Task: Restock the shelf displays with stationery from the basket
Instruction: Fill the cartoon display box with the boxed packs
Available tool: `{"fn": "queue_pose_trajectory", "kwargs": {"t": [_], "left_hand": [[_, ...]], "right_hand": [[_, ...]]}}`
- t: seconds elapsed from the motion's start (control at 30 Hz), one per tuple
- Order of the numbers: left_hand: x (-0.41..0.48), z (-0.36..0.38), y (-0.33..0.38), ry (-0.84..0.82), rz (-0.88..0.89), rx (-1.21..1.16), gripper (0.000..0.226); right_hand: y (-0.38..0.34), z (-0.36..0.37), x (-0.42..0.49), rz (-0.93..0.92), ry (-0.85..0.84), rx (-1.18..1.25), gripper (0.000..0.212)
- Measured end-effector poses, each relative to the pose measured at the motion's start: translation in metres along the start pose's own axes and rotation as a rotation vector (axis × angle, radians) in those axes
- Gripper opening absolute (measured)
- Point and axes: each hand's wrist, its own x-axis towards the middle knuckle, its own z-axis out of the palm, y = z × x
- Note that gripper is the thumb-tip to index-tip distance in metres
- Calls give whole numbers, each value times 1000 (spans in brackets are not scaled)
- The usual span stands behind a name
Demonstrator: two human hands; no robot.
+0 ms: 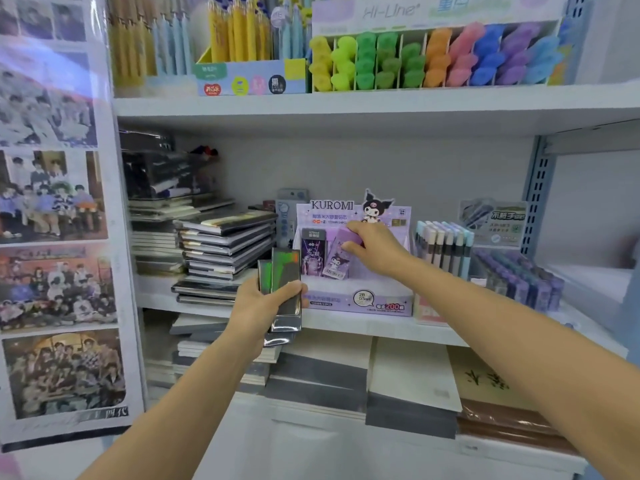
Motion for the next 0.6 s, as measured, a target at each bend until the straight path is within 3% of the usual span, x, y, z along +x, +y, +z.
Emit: {"fn": "queue_pose_trajectory", "kwargs": {"t": [0.1,0.2,0.4,0.5,0.6], "left_hand": [[7,2,-4,8,10,24,30],[10,4,-7,-36,-3,55,29],[12,8,-7,-60,8,53,23],[12,8,-7,-53,1,56,21],[12,7,-7,-48,-2,31,23]], "right_hand": [[0,-8,10,-17,-112,-57,7],[-5,-15,20,-20,-193,-159,35],[-13,-21,34,-70,-276,-224,14],[-10,-21,34,-62,-247,-186,21],[-4,-8,30,-59,-81,-78,16]]}}
